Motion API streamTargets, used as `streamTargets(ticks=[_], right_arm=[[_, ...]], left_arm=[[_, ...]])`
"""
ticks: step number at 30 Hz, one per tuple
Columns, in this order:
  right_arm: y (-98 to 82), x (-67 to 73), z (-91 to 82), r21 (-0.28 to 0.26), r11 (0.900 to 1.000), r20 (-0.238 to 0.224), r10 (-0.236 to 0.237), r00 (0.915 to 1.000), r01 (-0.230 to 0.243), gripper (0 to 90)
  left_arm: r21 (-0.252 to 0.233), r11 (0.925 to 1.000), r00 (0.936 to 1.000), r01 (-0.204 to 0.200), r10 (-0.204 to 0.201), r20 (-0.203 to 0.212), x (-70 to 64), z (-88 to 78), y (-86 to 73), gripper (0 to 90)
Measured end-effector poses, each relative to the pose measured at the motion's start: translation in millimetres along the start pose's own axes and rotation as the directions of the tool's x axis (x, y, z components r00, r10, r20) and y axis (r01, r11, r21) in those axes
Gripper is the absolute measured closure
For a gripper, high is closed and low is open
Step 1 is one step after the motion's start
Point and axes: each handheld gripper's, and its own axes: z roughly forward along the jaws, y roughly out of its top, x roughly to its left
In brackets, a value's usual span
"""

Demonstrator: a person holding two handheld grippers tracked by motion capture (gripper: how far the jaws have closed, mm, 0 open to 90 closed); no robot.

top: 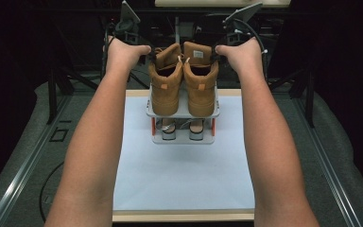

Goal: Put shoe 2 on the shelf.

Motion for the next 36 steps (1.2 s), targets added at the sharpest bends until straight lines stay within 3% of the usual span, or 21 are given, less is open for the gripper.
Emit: streamTargets(ticks=[4,12,20,26,36], right_arm=[[-0.1,-7.9,-5.9,0.008,1.0,-0.06,0.019,0.998,-0.019,47.7],[-3.8,-32.8,-15.4,-0.002,0.999,-0.096,0.051,0.9941,-0.051,47.8],[-9.4,-52.9,-24.7,-0.039,0.996,-0.138,0.076,0.9876,-0.082,49.9],[-17.2,-65.1,-25.5,-0.029,0.998,-0.118,0.059,0.9913,-0.063,49.8],[-29.3,-67.8,-15.1,0.007,1.0,-0.088,-0.006,0.9961,0.007,49.7]], left_arm=[[-0.017,0.9997,0.9999,0.016,-0.016,0.007,9.8,-9.2,-1.0,46.2],[-0.031,0.9984,0.9988,0.047,-0.047,0.014,33.6,-17.5,-5.9,46.2],[-0.029,0.9984,0.9989,0.048,-0.047,0.003,55.2,-18.4,-13.6,46.2],[-0.02,0.9987,0.9989,0.048,-0.048,0.001,67.5,-15.7,-19.7,46.2],[-0.006,0.9997,0.9997,0.025,-0.025,0.001,80.1,-5.6,-34.1,46.2]])
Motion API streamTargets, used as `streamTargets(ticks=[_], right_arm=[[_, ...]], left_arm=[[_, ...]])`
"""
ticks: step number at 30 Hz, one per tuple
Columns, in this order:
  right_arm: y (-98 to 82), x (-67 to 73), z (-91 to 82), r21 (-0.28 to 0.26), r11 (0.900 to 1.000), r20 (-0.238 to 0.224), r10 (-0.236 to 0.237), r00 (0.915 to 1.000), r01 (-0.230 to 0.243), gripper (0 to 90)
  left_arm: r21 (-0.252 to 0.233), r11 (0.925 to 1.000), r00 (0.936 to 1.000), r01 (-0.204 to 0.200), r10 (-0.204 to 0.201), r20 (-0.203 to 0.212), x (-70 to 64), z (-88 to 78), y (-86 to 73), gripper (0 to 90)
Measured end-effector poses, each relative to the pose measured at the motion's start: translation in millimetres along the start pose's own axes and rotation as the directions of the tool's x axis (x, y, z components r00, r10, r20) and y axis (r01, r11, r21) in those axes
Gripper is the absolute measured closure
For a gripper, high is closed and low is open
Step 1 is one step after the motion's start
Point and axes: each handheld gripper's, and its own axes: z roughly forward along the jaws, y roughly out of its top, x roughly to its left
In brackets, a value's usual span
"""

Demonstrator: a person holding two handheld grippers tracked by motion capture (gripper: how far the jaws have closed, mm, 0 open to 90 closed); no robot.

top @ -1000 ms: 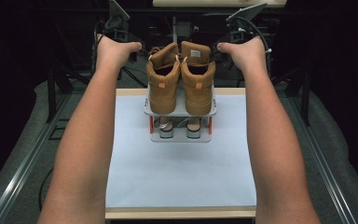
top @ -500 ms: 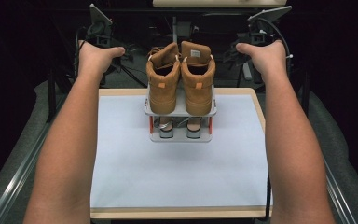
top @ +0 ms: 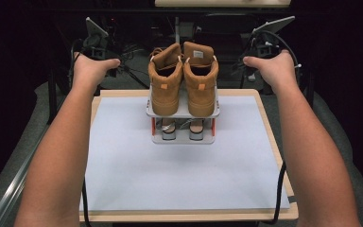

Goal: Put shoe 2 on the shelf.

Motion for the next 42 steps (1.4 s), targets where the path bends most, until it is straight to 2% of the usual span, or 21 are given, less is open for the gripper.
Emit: streamTargets(ticks=[4,7,13,18,21,24,25,30,31,32,35,37,40,42], right_arm=[[-7.8,-1.7,6.9,0.002,0.999,0.034,-0.033,0.9989,0.033,48.2],[-15.7,-2.4,13.5,0.021,0.997,0.073,-0.078,0.9943,0.077,47.6],[-32.6,-8.2,26.6,0.052,0.992,0.075,-0.121,0.9899,0.117,47.0],[-47.3,-12.9,34.8,0.061,0.987,0.077,-0.154,0.9851,0.149,46.8],[-59.0,-14.9,39.9,0.05,0.982,0.095,-0.185,0.9781,0.181,46.3],[-74.9,-15.9,48.5,0.055,0.973,0.096,-0.229,0.9687,0.225,45.9],[-74.9,-15.9,48.5,0.055,0.973,0.096,-0.229,0.9687,0.225,45.9],[-96.0,-16.2,61.4,0.074,0.964,0.066,-0.26,0.9633,0.255,45.6],[-100.4,-16.3,64.0,0.076,0.963,0.06,-0.265,0.9625,0.26,45.6],[-109.3,-17.0,69.2,0.084,0.957,0.07,-0.283,0.9566,0.277,45.5],[-118.4,-18.1,74.5,0.075,0.958,0.063,-0.282,0.9574,0.277,44.4],[-128.0,-19.0,78.8,0.07,0.959,0.056,-0.277,0.9592,0.273,44.0],[-143.1,-19.1,85.9,0.076,0.955,0.045,-0.291,0.9558,0.287,43.8],[-152.8,-19.1,92.0,0.082,0.953,0.033,-0.296,0.9547,0.292,43.2]], left_arm=[[0.002,0.9994,0.9994,-0.033,0.033,-0.006,3.6,3.6,-7.9,46.0],[0.007,0.9967,0.9965,-0.08,0.08,-0.021,6.4,7.1,-15.6,45.1],[0.036,0.9906,0.9906,-0.132,0.133,-0.033,15.0,13.9,-32.2,44.7],[0.066,0.9825,0.9842,-0.174,0.176,-0.022,19.0,20.0,-47.6,44.7],[0.077,0.975,0.9775,-0.208,0.21,-0.016,19.0,23.6,-58.4,44.7],[0.091,0.9681,0.9721,-0.233,0.235,-0.003,19.0,29.4,-70.0,44.7],[0.099,0.9656,0.9704,-0.24,0.241,0.001,19.3,31.6,-73.6,44.7],[0.126,0.9552,0.9634,-0.268,0.267,0.023,21.0,43.7,-92.2,44.6],[0.131,0.9542,0.963,-0.269,0.268,0.025,21.0,46.1,-96.3,44.6],[0.144,0.9533,0.9638,-0.265,0.266,0.013,21.9,50.2,-105.3,44.6],[0.15,0.9525,0.9636,-0.265,0.267,0.003,23.6,54.8,-115.4,44.4],[0.165,0.9513,0.9651,-0.26,0.261,0.014,26.5,61.0,-126.0,44.0],[0.181,0.9473,0.9643,-0.264,0.263,0.032,32.0,70.5,-141.0,43.9],[0.173,0.9481,0.9636,-0.267,0.265,0.035,34.4,74.6,-148.5,43.7]])
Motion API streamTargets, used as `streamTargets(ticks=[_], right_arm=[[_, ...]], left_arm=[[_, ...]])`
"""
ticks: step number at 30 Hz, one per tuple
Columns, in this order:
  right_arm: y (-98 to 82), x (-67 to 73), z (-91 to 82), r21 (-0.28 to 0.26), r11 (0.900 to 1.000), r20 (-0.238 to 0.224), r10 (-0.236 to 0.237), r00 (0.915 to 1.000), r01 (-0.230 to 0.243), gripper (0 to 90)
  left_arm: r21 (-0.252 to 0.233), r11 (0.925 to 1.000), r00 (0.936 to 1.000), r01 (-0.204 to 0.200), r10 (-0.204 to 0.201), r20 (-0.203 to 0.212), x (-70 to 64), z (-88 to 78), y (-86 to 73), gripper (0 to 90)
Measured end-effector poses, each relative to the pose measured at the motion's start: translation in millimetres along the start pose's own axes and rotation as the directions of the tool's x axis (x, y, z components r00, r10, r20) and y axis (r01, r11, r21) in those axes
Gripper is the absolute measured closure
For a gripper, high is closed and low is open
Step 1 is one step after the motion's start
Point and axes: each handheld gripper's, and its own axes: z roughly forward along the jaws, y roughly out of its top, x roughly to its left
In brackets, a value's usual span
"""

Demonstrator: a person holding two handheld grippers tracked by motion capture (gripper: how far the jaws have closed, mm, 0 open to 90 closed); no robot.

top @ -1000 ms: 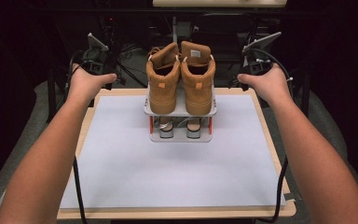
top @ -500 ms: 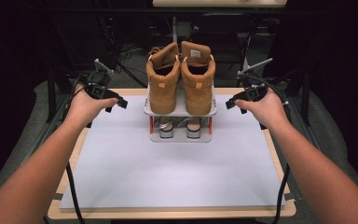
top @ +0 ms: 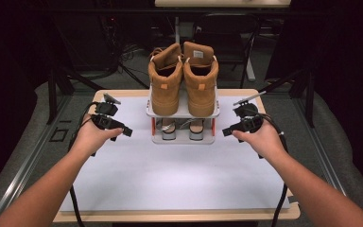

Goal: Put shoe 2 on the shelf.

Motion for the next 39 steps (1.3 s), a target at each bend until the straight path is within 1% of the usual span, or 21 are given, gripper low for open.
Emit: streamTargets(ticks=[4,5,7,8,9,10,11,14,17,18,19,20,21,22,24,28,31,32,35,37,39], right_arm=[[-15.0,5.6,13.9,0.03,0.999,-0.015,-0.019,0.9997,0.019,42.5],[-17.8,6.4,16.0,0.043,0.999,0.002,-0.034,0.9994,0.034,42.3],[-23.9,9.1,22.5,0.042,0.998,-0.014,-0.046,0.9988,0.047,42.2],[-26.9,10.5,26.2,0.035,0.998,-0.019,-0.05,0.9986,0.05,42.1],[-29.6,11.6,28.2,0.059,0.996,-0.01,-0.066,0.9978,0.066,42.2],[-31.5,13.7,31.8,0.065,0.996,-0.015,-0.058,0.9982,0.059,42.2],[-34.6,14.8,34.9,0.065,0.995,0.006,-0.082,0.9966,0.082,42.2],[-41.0,16.2,40.0,0.067,0.995,0.006,-0.074,0.9972,0.074,42.7],[-48.4,16.7,43.0,0.052,0.994,0.016,-0.098,0.9951,0.097,42.7],[-51.3,18.2,45.4,0.055,0.995,0.009,-0.085,0.9963,0.085,43.0],[-53.4,19.6,46.6,0.074,0.992,0.021,-0.102,0.9946,0.1,43.4],[-54.8,19.8,46.6,0.071,0.99,0.039,-0.123,0.9917,0.12,43.4],[-58.1,20.1,47.5,0.037,0.992,0.031,-0.122,0.992,0.121,43.4],[-61.0,19.7,48.3,0.028,0.993,0.019,-0.112,0.9935,0.112,43.8],[-66.2,19.2,51.4,0.048,0.992,0.027,-0.116,0.9929,0.115,44.9],[-80.8,17.4,58.5,0.011,0.995,0.009,-0.103,0.9946,0.103,45.1],[-91.9,17.8,63.6,0.007,0.993,0.031,-0.115,0.9929,0.114,45.2],[-96.4,18.3,67.1,-0.023,0.993,0.025,-0.111,0.9935,0.112,45.2],[-106.4,18.4,71.8,-0.032,0.994,0.026,-0.106,0.994,0.107,45.1],[-112.5,18.7,75.1,-0.045,0.994,0.02,-0.101,0.9947,0.102,45.1],[-119.3,19.5,77.4,-0.059,0.993,0.022,-0.102,0.9945,0.103,45.1]], left_arm=[[-0.022,0.9996,0.9996,-0.02,0.02,-0.019,0.9,11.2,-15.8,42.2],[-0.033,0.9991,0.9994,-0.027,0.026,-0.024,0.9,14.1,-19.8,41.9],[-0.036,0.9986,0.9988,-0.039,0.038,-0.032,1.0,19.3,-27.3,41.1],[-0.041,0.9985,0.9988,-0.037,0.036,-0.032,1.4,22.5,-31.7,40.9],[-0.042,0.9984,0.9988,-0.039,0.038,-0.03,2.0,24.2,-34.2,40.8],[-0.054,0.998,0.999,-0.034,0.033,-0.029,2.5,27.3,-38.3,40.7],[-0.057,0.9978,0.9992,-0.033,0.032,-0.026,3.1,28.8,-40.7,40.5],[-0.072,0.9967,0.999,-0.038,0.036,-0.028,4.0,34.1,-50.7,40.4],[-0.096,0.995,0.9993,-0.029,0.026,-0.027,5.4,38.4,-60.6,40.2],[-0.103,0.9942,0.9993,-0.029,0.026,-0.026,5.9,40.9,-64.6,40.2],[-0.105,0.9941,0.9994,-0.026,0.024,-0.024,6.0,42.4,-67.0,40.2],[-0.11,0.9937,0.9996,-0.023,0.021,-0.021,5.9,44.5,-70.5,40.2],[-0.114,0.9931,0.9995,-0.027,0.024,-0.022,5.7,46.5,-73.9,40.2],[-0.121,0.9921,0.9992,-0.034,0.031,-0.025,5.4,48.9,-77.1,40.2],[-0.126,0.9913,0.9992,-0.036,0.034,-0.021,3.4,53.3,-83.7,40.2],[-0.145,0.9884,0.9988,-0.046,0.043,-0.022,0.2,60.1,-94.7,40.2],[-0.16,0.9846,0.9974,-0.07,0.067,-0.026,-2.2,64.6,-101.2,40.2],[-0.166,0.9836,0.9974,-0.071,0.067,-0.025,-3.3,66.3,-103.4,40.2],[-0.201,0.9761,0.9966,-0.082,0.083,-0.004,-6.3,72.4,-109.4,40.2],[-0.208,0.971,0.9931,-0.117,0.114,-0.027,-8.0,77.1,-112.9,40.2],[-0.201,0.9706,0.9913,-0.131,0.126,-0.039,-9.8,81.4,-116.2,40.2]])
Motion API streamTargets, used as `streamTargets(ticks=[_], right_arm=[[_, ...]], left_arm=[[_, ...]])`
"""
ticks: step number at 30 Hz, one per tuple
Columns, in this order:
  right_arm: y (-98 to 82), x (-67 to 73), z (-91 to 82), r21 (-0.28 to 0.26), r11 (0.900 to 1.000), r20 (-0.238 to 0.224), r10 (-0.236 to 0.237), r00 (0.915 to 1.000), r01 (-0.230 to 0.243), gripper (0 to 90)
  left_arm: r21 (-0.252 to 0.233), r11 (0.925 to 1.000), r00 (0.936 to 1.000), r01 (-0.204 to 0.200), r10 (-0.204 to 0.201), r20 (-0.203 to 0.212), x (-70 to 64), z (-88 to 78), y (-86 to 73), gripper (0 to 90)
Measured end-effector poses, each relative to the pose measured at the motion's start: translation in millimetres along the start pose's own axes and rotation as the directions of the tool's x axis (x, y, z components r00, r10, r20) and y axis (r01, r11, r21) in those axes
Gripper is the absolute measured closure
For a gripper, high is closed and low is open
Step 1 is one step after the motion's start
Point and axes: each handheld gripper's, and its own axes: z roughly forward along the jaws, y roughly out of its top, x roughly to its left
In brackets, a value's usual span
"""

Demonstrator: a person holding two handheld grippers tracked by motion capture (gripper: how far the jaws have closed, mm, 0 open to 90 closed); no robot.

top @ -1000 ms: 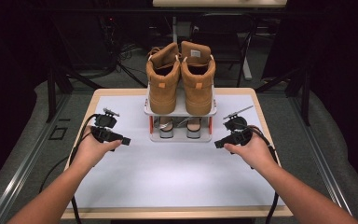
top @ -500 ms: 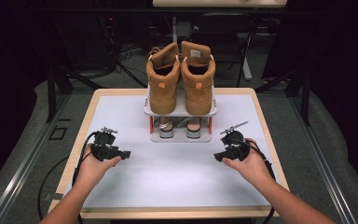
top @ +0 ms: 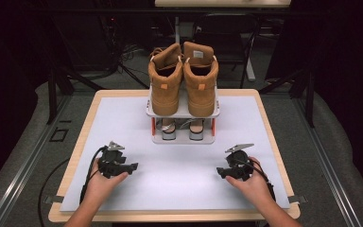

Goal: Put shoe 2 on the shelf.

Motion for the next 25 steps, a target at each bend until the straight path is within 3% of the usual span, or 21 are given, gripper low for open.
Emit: streamTargets(ticks=[6,8,9,10,13,14,15,18,19,23,25], right_arm=[[-15.1,4.3,2.4,-0.061,0.998,0.002,-0.006,1.0,0.006,44.8],[-16.6,5.1,4.2,-0.052,0.999,0.006,-0.014,0.9999,0.014,44.9],[-15.6,3.0,1.4,-0.032,0.999,0.028,-0.041,0.9988,0.042,44.9],[-17.0,4.5,4.8,-0.085,0.996,-0.003,0.005,1.0,-0.005,44.9],[-17.2,1.0,2.4,-0.096,0.995,0.005,0.004,1.0,-0.003,44.6],[-17.4,-1.2,-0.2,-0.066,0.998,0.028,-0.016,0.9995,0.018,44.6],[-20.5,-0.6,4.3,-0.11,0.994,0.007,0.017,0.9998,-0.017,44.6],[-24.2,-3.3,2.4,-0.101,0.995,0.006,0.014,0.9999,-0.013,44.5],[-25.5,-2.6,4.0,-0.124,0.992,-0.006,0.026,0.9996,-0.027,44.5],[-27.7,-2.5,5.5,-0.152,0.988,0.004,0.017,0.9998,-0.017,43.3],[-27.8,-3.0,4.3,-0.142,0.99,0.036,-0.012,0.9993,0.017,42.8]], left_arm=[[-0.011,0.9999,1.0,-0.005,0.005,-0.006,-2.6,2.8,-8.4,40.2],[-0.036,0.9992,0.9999,-0.014,0.014,-0.001,-3.9,2.4,-12.0,40.2],[-0.04,0.999,0.9998,-0.02,0.02,-0.003,-4.7,2.2,-13.5,40.2],[-0.046,0.9987,0.9998,-0.02,0.02,-0.009,-5.4,2.3,-14.7,40.2],[-0.051,0.9982,0.9994,-0.032,0.032,-0.016,-5.0,2.0,-17.5,40.2],[-0.048,0.9984,0.9994,-0.031,0.03,-0.017,-4.2,2.0,-18.3,40.3],[-0.051,0.9982,0.9995,-0.03,0.03,-0.014,-3.8,2.5,-19.1,40.2],[-0.052,0.998,0.9993,-0.035,0.035,-0.013,-3.6,2.5,-19.9,40.0],[-0.053,0.9978,0.9992,-0.039,0.038,-0.013,-3.6,2.7,-19.9,40.0],[-0.058,0.9969,0.9983,-0.053,0.051,-0.026,-2.6,2.7,-19.6,39.9],[-0.063,0.9963,0.9978,-0.059,0.057,-0.035,-1.5,3.8,-19.4,39.3]])
